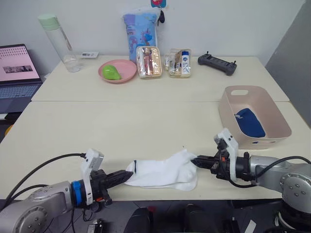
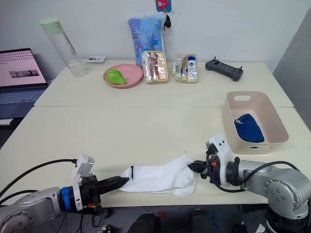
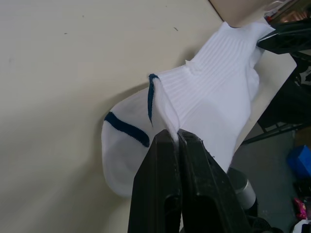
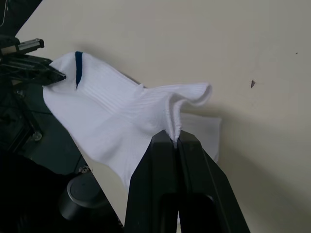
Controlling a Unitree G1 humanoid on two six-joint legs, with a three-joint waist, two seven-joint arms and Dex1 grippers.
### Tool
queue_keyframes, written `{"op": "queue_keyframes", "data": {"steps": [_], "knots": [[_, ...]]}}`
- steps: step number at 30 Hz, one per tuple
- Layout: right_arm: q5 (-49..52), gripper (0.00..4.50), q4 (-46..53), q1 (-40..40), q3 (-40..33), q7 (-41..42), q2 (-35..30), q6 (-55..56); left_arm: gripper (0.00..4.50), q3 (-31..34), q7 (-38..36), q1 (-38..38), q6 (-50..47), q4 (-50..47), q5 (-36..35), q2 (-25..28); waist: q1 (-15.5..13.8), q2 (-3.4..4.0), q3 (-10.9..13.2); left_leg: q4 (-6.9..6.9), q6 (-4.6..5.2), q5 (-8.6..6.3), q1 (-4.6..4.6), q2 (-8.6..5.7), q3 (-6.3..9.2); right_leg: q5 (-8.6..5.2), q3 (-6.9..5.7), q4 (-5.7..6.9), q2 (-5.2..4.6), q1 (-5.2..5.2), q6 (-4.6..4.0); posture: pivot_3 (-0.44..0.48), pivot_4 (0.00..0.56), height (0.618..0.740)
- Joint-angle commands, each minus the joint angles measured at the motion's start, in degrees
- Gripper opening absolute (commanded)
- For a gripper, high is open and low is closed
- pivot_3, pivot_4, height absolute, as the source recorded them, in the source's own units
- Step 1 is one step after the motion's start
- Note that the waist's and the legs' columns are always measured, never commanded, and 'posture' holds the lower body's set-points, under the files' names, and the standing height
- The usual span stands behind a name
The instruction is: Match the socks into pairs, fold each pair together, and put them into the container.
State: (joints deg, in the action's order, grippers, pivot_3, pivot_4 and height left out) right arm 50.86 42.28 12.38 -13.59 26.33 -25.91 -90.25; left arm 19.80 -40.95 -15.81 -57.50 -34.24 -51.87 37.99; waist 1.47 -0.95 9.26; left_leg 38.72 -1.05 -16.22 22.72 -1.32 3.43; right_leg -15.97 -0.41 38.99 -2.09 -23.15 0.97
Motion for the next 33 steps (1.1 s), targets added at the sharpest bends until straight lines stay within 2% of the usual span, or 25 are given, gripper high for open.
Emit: {"op": "queue_keyframes", "data": {"steps": [1,4,14,20,23,26,27,30,31,33], "knots": [[-0.69,0.00,1.31,-2.78,2.08,0.32,-2.74,3.73,0.02,-2.61,1.37,-1.50,5.22,-1.15,4.13,-1.22,0.00,-0.01,0.00,0.00,0.00,0.00,0.00,0.00,-0.01,0.00,0.01,-0.01,0.00,0.00,0.00,0.000,0.150,0.733],[-2.29,0.00,0.57,-4.84,4.38,0.25,-5.33,7.05,0.02,-4.15,0.66,-2.04,7.59,0.24,5.91,-1.04,-0.06,-0.01,0.00,-0.01,0.00,0.00,0.01,-0.01,0.00,0.00,-0.01,-0.02,0.00,-0.01,0.00,0.000,0.150,0.733],[-4.31,0.00,-0.91,-7.58,8.85,0.19,-8.10,13.42,0.02,-8.30,-1.05,-1.88,13.56,5.17,10.71,-1.44,-0.11,-0.01,0.00,-0.02,0.00,0.00,0.01,0.00,-0.02,-0.02,-0.02,-0.02,0.01,0.00,-0.02,0.000,0.150,0.733],[-5.36,0.00,-0.95,-8.67,10.22,-0.11,-9.28,15.78,0.02,-9.28,0.32,-1.64,16.78,6.90,13.60,-3.27,-0.15,-0.01,0.00,-0.02,0.00,0.00,0.01,0.01,0.00,-0.02,-0.03,-0.02,0.01,0.00,-0.02,0.000,0.150,0.733],[-6.75,0.70,-0.40,-9.60,10.66,0.55,-10.86,18.72,0.66,-8.03,-0.82,-2.18,17.22,6.83,12.92,-2.71,-0.15,-0.01,0.00,-0.02,0.00,0.00,0.00,0.01,-0.01,-0.02,-0.02,-0.02,0.01,0.00,-0.02,0.000,0.150,0.733],[-7.40,1.71,-0.57,-10.38,9.70,0.68,-11.71,20.67,1.60,-7.02,-1.15,-2.61,17.36,6.65,12.55,-2.18,-0.14,-0.01,0.00,-0.02,0.01,0.00,0.00,0.01,-0.01,-0.03,-0.03,-0.03,0.01,0.00,-0.01,0.000,0.150,0.733],[-7.62,2.06,-0.75,-10.75,8.42,0.90,-12.07,22.00,1.93,-5.32,-1.42,-2.49,19.41,6.68,13.54,-1.69,-0.15,-0.01,0.00,-0.02,0.00,0.00,0.00,0.01,0.00,-0.03,-0.04,-0.03,0.01,0.00,-0.01,0.000,0.150,0.733],[-7.41,3.15,-1.09,-11.16,4.71,1.50,-11.76,26.09,2.87,0.58,-3.74,-0.89,18.95,6.72,9.66,0.65,-0.14,-0.05,0.02,-0.02,0.00,0.00,0.01,0.02,0.02,-0.03,-0.06,-0.02,0.02,0.00,-0.02,0.000,0.150,0.733],[-6.62,3.50,-0.55,-10.90,3.81,2.29,-11.35,27.59,2.89,1.79,-4.31,0.12,18.48,6.99,9.06,1.92,-0.17,-0.05,0.02,-0.02,0.00,0.00,0.00,0.02,0.01,-0.03,-0.05,-0.02,0.02,0.00,-0.02,0.000,0.150,0.733],[-5.86,3.50,1.05,-9.67,4.13,3.34,-10.89,30.03,2.89,2.89,-6.49,2.23,17.13,7.45,7.43,4.63,-0.17,-0.05,0.02,-0.01,0.00,0.00,0.00,0.02,0.02,-0.03,-0.07,-0.04,0.02,0.01,-0.01,0.000,0.150,0.733]]}}
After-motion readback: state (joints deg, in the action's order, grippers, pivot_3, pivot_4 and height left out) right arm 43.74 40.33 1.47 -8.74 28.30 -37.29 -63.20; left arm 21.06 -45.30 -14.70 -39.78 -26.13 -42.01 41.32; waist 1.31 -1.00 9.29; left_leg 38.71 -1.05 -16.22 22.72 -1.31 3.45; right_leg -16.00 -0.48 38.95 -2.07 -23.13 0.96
